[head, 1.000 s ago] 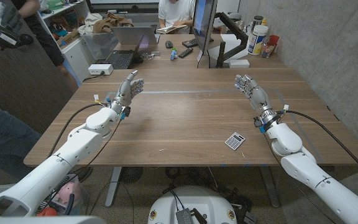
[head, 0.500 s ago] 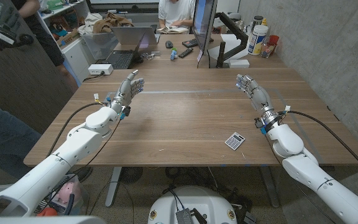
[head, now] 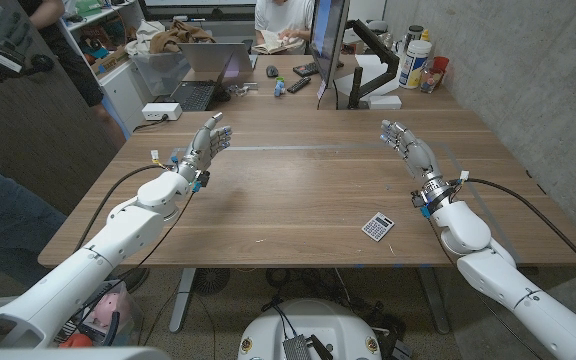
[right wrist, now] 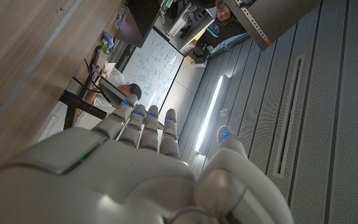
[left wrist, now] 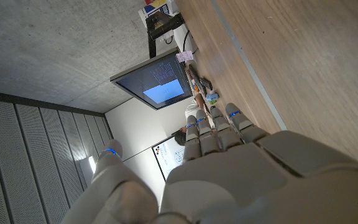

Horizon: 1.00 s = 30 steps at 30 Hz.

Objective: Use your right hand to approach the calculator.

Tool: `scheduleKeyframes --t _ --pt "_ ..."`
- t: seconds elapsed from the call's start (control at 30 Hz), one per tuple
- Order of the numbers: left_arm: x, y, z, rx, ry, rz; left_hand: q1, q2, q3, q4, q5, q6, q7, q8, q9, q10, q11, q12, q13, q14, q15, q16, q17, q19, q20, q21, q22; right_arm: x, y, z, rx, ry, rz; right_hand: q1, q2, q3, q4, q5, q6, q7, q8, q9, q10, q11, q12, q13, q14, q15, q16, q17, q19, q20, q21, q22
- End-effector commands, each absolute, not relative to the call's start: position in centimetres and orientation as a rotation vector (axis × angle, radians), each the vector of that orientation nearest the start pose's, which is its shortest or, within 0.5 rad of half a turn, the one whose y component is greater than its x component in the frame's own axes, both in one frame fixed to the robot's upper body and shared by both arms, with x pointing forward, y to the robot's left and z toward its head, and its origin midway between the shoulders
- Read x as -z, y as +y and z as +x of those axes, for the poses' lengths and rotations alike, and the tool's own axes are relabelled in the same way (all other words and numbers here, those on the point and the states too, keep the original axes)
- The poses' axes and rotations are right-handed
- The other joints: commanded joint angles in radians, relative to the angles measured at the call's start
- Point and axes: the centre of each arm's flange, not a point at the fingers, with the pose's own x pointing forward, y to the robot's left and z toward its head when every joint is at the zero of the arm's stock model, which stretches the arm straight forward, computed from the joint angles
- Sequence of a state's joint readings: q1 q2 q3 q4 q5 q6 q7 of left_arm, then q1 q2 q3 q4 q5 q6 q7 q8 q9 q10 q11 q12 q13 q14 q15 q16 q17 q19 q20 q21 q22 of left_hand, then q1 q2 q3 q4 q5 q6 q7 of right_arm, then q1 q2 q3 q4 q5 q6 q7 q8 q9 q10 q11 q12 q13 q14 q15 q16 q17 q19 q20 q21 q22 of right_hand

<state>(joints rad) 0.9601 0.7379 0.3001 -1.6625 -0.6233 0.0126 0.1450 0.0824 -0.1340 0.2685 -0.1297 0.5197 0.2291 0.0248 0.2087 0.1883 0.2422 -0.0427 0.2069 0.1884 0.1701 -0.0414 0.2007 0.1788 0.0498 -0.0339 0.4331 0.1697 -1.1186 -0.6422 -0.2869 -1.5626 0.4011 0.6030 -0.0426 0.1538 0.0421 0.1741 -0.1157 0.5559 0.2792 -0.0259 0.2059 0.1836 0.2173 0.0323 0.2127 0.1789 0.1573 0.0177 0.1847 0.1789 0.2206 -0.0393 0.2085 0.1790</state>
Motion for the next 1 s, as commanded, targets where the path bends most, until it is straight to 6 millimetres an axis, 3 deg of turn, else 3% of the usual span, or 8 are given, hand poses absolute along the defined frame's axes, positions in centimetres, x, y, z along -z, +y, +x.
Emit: scheduleKeyframes --t 0.03,1.0 --pt "0.2 32.0 60.6 0.109 -0.477 0.156 0.008 -0.001 -0.006 -0.003 0.006 0.007 -0.001 0.0 0.003 0.004 -0.005 -0.001 0.002 0.006 -0.013 -0.005 0.004 0.008 -0.026 -0.003 0.004 4.5 -29.1 54.5 -0.234 -0.897 -0.237 0.015 -0.002 -0.001 -0.007 0.007 0.006 -0.013 -0.001 0.005 0.002 -0.006 0.002 0.006 0.005 0.001 -0.002 0.002 0.005 -0.023 -0.002 0.003" --pt "0.4 32.1 60.5 0.106 -0.473 0.156 0.01 0.002 -0.011 -0.001 0.008 0.013 0.0 0.0 0.003 0.005 -0.003 -0.002 0.002 0.005 -0.012 -0.005 0.004 0.01 -0.023 -0.015 0.005 4.7 -28.9 53.3 -0.226 -0.937 -0.299 0.046 -0.004 0.004 -0.023 0.008 0.01 -0.029 -0.002 0.004 0.002 -0.022 0.001 0.006 0.002 -0.001 -0.004 0.001 0.001 -0.001 -0.006 0.003"
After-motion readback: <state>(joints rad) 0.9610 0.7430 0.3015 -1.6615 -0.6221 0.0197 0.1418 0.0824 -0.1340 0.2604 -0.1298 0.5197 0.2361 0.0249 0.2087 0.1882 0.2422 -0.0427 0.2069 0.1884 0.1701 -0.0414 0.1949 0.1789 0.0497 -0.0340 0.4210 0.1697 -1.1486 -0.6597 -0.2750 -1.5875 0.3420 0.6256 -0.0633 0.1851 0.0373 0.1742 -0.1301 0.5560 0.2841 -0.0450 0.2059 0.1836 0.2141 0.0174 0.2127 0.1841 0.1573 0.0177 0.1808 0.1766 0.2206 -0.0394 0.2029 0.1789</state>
